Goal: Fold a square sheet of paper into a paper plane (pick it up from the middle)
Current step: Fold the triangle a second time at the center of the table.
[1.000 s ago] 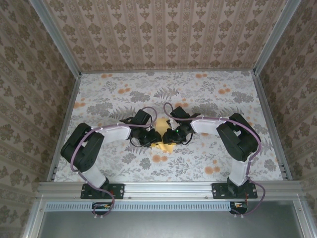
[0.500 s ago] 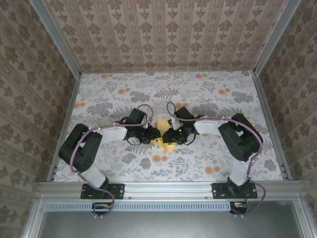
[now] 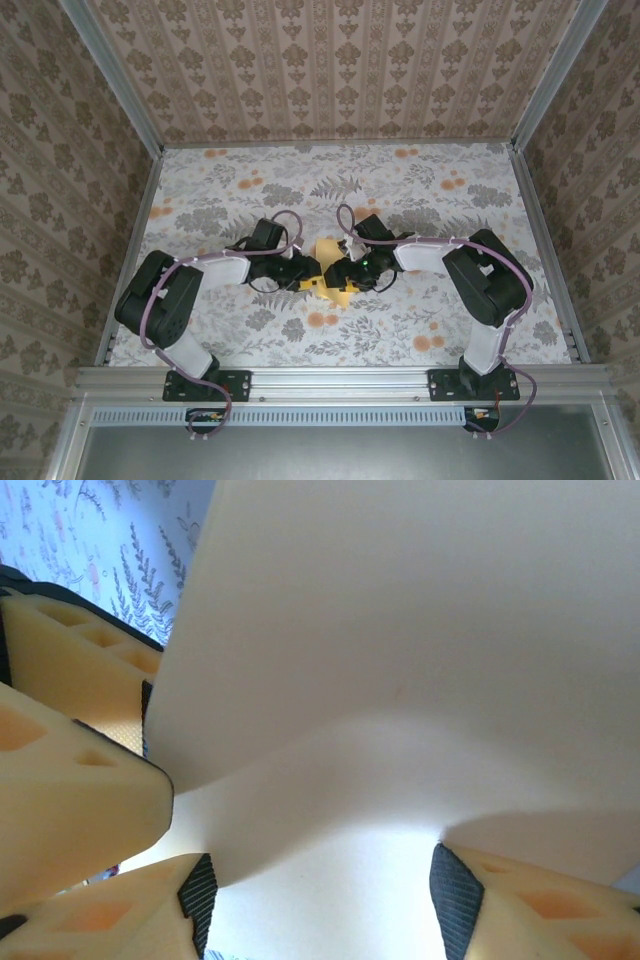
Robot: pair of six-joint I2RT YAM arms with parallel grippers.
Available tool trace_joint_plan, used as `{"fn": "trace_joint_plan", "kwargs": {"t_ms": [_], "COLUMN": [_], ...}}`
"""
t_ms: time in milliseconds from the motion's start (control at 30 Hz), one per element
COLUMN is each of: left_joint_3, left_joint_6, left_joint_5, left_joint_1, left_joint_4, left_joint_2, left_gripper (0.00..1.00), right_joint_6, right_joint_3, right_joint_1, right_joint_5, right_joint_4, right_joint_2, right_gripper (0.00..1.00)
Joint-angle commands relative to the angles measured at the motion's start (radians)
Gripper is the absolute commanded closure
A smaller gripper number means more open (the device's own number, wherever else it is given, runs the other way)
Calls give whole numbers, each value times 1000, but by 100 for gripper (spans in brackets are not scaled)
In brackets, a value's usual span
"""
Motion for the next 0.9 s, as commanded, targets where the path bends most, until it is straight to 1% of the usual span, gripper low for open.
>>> {"fn": "trace_joint_plan", "kwargs": {"t_ms": [0, 133, 233, 333, 500, 633, 767, 867], "left_joint_3": [-8, -9, -6, -10, -17, -18, -31, -48], "left_joint_6": [-27, -27, -27, -31, -47, -41, -45, -54], "left_joint_5": [-44, -44, -43, -44, -36, -35, -22, -9], "left_joint_1": [-18, -18, -17, -15, -13, -9, -3, 2], "left_joint_4": [80, 83, 87, 93, 115, 112, 146, 185], "left_joint_2": [22, 29, 37, 37, 34, 31, 27, 17], "left_gripper": [67, 67, 68, 68, 73, 74, 74, 76], "right_joint_6": [-82, -91, -109, -117, -133, -127, -101, -64], "right_joint_3": [-55, -66, -64, -57, -55, -55, -46, -48], "right_joint_1": [6, 6, 6, 6, 12, 12, 6, -3], "right_joint_5": [63, 40, 42, 73, 118, 133, 112, 71], "right_joint_4": [-38, -8, -12, -36, -62, -63, -53, -20], "right_joint_2": [36, 28, 30, 34, 30, -3, -19, -18], "right_gripper": [28, 21, 19, 19, 19, 20, 21, 25]}}
